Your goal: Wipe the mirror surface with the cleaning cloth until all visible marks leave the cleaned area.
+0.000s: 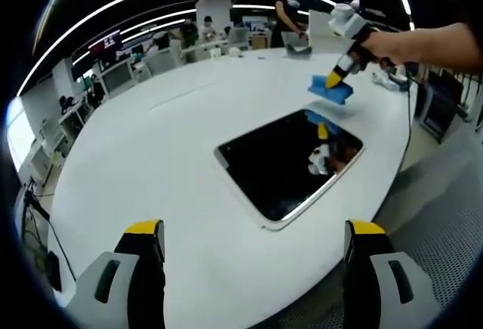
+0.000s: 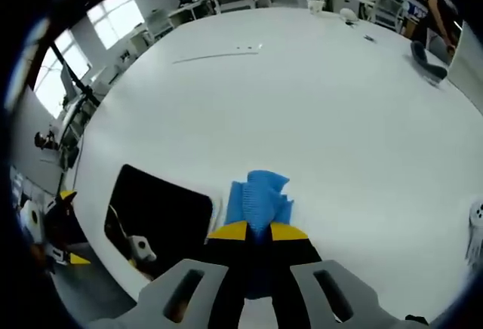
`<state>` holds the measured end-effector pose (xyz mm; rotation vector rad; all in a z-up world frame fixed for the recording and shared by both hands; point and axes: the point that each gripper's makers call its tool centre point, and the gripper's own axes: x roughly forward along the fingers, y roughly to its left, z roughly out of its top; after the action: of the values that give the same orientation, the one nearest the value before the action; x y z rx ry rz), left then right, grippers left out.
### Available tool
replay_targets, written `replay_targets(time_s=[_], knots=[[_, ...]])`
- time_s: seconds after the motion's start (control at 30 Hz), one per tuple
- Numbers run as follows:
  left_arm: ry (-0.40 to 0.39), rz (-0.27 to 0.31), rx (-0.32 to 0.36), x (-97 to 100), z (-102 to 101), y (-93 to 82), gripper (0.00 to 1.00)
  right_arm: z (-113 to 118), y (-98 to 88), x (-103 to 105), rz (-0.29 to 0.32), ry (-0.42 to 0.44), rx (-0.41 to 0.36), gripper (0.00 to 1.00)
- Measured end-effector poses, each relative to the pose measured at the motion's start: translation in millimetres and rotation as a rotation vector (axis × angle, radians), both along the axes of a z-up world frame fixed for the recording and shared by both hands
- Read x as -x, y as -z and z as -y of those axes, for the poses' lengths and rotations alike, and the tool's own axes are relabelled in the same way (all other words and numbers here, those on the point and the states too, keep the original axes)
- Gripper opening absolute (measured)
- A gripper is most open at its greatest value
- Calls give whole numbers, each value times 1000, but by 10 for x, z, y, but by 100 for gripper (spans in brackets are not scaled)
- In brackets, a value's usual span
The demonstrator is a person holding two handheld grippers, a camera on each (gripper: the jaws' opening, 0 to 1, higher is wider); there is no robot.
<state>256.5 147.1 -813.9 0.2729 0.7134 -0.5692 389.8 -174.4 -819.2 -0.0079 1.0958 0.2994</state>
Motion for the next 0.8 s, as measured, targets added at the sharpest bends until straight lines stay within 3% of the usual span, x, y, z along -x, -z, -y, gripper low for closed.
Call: replay_targets(time_s=[0.2,0.37,0.47,0.5,0.53,0.8], knots=[[-2,0,2,-2,1,2,99,64,109,47,-16,22,-9,3],[-3,-3,-2,0,-4,9,99,132,318,113,-38,42,1,4],[-4,-4,-5,-3,-10,13,99,270,492,165,-38,6,83,6],[-5,-4,-6,-1,-11,14,99,276,522,174,-21,0,79,6],[-5,-5,-6,0,-12,15,99,256,482,149,3,-5,56,6],[-9,-4,-14,-1,-34,19,99,240,470,140,-5,-18,72,6]])
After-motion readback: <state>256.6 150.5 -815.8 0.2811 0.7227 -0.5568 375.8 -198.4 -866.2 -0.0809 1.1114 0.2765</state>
